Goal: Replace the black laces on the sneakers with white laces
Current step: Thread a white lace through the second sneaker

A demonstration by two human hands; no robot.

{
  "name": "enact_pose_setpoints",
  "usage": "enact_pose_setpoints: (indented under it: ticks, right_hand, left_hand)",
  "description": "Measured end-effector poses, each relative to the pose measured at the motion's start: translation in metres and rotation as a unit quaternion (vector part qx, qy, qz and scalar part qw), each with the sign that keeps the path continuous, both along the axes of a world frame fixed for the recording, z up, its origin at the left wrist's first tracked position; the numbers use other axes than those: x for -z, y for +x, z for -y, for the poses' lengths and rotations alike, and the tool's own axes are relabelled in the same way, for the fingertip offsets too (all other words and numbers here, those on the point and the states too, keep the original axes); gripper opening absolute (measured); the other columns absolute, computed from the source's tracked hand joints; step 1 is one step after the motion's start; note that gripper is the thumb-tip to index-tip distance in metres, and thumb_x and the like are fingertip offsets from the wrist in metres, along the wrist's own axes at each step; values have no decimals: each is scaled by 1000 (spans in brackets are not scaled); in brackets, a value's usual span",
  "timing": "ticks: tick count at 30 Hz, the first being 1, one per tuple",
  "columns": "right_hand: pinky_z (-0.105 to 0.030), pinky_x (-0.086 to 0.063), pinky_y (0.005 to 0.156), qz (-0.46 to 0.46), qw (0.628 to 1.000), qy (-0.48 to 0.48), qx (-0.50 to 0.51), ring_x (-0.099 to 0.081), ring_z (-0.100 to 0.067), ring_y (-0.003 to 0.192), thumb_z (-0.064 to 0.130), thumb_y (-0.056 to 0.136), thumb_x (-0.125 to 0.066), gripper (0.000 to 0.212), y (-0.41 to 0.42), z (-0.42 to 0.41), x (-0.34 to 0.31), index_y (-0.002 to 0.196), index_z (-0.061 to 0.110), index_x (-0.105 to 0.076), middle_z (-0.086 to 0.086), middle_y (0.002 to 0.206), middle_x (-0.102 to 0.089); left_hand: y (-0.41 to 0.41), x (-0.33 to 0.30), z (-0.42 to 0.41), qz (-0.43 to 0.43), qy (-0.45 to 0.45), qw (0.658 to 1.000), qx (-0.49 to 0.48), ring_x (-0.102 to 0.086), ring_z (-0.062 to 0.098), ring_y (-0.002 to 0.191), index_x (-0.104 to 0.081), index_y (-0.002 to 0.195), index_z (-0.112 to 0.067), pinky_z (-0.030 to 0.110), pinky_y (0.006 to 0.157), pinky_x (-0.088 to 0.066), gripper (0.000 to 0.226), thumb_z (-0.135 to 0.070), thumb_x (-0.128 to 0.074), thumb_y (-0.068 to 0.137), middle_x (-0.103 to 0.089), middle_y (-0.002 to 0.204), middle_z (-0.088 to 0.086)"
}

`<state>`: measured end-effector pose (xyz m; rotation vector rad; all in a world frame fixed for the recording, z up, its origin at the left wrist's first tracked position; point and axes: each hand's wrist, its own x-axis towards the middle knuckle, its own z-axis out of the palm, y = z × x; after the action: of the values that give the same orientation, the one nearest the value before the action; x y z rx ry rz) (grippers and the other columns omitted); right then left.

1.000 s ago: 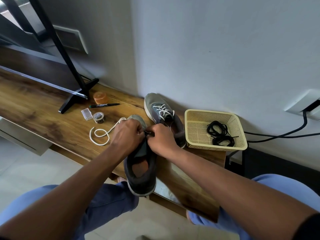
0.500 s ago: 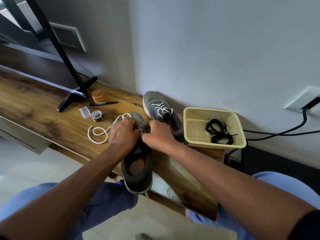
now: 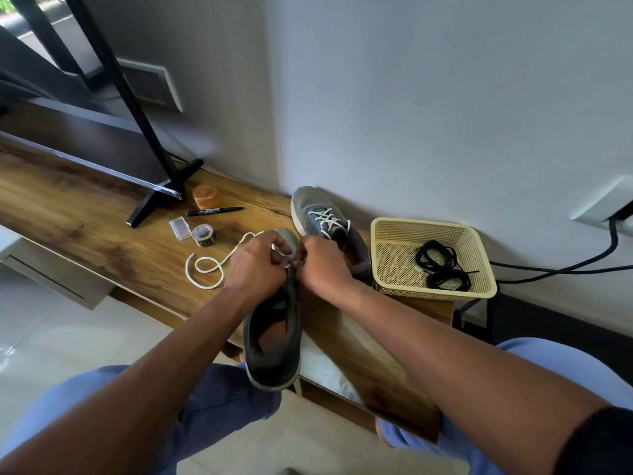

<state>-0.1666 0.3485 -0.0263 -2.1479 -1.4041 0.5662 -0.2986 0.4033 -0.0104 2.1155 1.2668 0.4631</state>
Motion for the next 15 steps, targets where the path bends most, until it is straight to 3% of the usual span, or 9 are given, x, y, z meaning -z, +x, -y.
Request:
enact_pose_setpoints:
  ticks: [4,7,11,15]
  right_hand:
    - [-33,-45,71,6,1000,4,-10,-66,-34,93,14,88,-62,4,-2,-1,3,87,15,-58,-10,92,-69]
    - [-34,-39,69,26,999,12,-33,-65,-40,94,13,89,-57,9,-3,-4,3,87,18,-50,-15,93,-68]
    - [-37,-39,70,20,999,25,-37,-64,-42,92,12,87,-54,8,-1,-7,-1,86,18,-49,-18,91,-68]
    - [-38,-37,66,54,996,35,-64,-64,-47,88,13,90,-53,12,-4,0,5,92,15,-42,-23,92,-65]
  left_hand:
    - [-2,-5,-3,-2,-48,999,6,-69,14,88,-69,100,-29,37,80,-58,21,-17,-71,83,-74,86,-6]
    - [-1,-11,-7,-13,-68,997,24,-66,11,91,-74,103,-33,24,69,-49,20,-29,-71,84,-70,92,-9]
    - [-3,-17,-15,-46,-61,995,63,-65,11,98,-80,107,-34,22,74,-51,26,-25,-70,85,-71,101,-9]
    - [-7,-14,-11,-63,-45,994,74,-64,7,94,-80,106,-33,14,69,-44,30,-20,-71,81,-65,94,-15]
